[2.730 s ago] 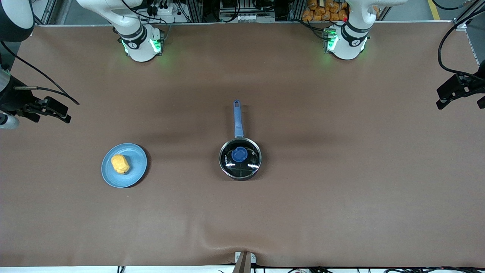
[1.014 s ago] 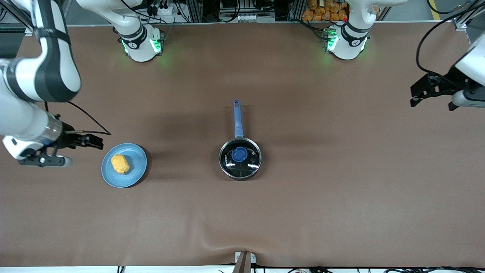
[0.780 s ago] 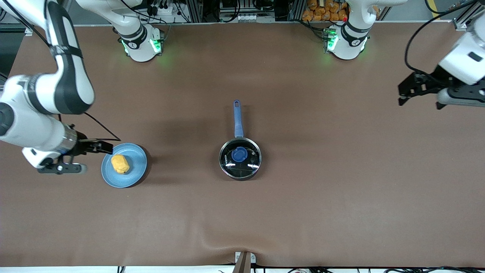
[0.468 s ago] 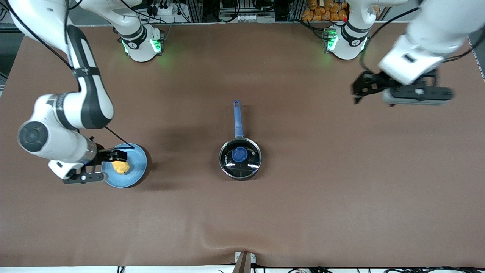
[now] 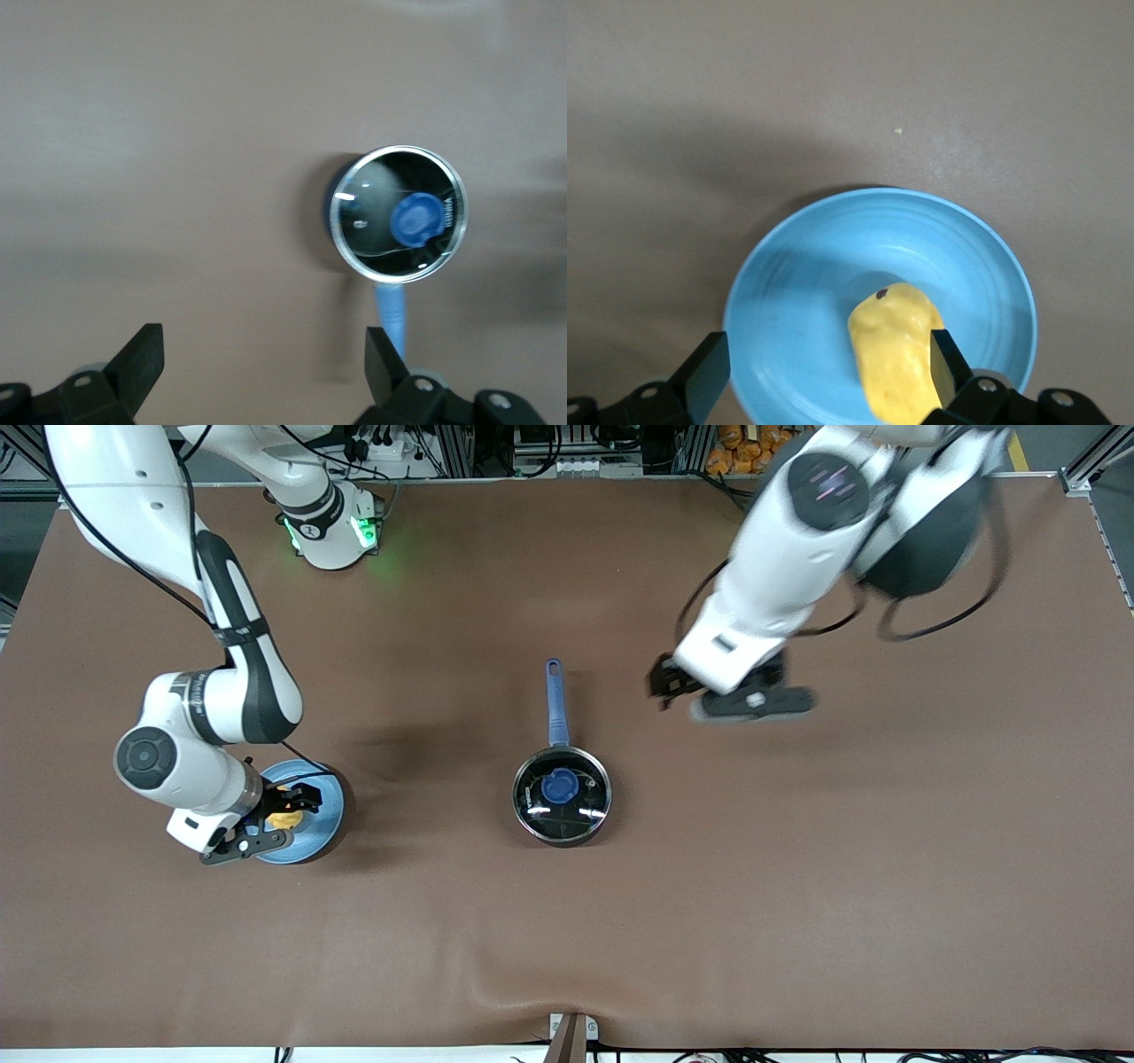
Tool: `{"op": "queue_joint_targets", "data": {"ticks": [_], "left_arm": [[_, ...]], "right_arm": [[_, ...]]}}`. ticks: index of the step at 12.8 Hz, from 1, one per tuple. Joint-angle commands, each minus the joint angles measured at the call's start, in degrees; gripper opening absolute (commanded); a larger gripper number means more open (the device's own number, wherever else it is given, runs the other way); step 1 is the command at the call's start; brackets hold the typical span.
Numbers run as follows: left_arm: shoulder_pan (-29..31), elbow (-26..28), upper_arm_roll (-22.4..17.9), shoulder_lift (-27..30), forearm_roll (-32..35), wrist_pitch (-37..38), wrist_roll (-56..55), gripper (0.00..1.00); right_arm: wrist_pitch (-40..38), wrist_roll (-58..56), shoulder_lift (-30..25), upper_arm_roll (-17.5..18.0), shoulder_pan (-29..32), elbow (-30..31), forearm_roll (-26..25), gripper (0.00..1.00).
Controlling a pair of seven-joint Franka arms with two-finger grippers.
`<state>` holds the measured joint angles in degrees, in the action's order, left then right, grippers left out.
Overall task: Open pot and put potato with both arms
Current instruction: 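Reach the right gripper to the potato while the left gripper approaches the lid, then grasp the potato with the right gripper while the left gripper grasps the knob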
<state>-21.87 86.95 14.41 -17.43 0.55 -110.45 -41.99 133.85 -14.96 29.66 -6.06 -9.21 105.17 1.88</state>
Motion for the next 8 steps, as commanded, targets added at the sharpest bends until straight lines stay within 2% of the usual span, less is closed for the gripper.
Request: {"op": "queue_joint_targets", "data": {"ticks": [1, 3, 5, 8], "left_arm": [[-5.18, -3.54, -3.41, -7.59, -0.20, -6.32, -5.36, 1.00], [-7.73, -5.82, -4.03, -13.39, 0.15, -11.60, -8.61, 1.00], [-13.78, -8.71, -8.67, -18.31, 5.92, -14.70, -12.92, 1.00], [-20.31, -10.31, -14.04, -22.20, 7.36, -14.97, -16.63, 1.00]], "right_arm": [[3.08, -6.64, -0.05, 0.26, 2.09, 1.79, -0.21, 1.00], [3.61, -10.08, 0.13, 0.26, 3.58, 1.79, -0.21, 1.00], [3.96, -11.76, 0.74, 0.26, 4.46, 2.14, -0.21, 1.00], [7.64, -11.68, 1.19, 0.34, 4.91, 5.30, 0.05, 1.00]]}}
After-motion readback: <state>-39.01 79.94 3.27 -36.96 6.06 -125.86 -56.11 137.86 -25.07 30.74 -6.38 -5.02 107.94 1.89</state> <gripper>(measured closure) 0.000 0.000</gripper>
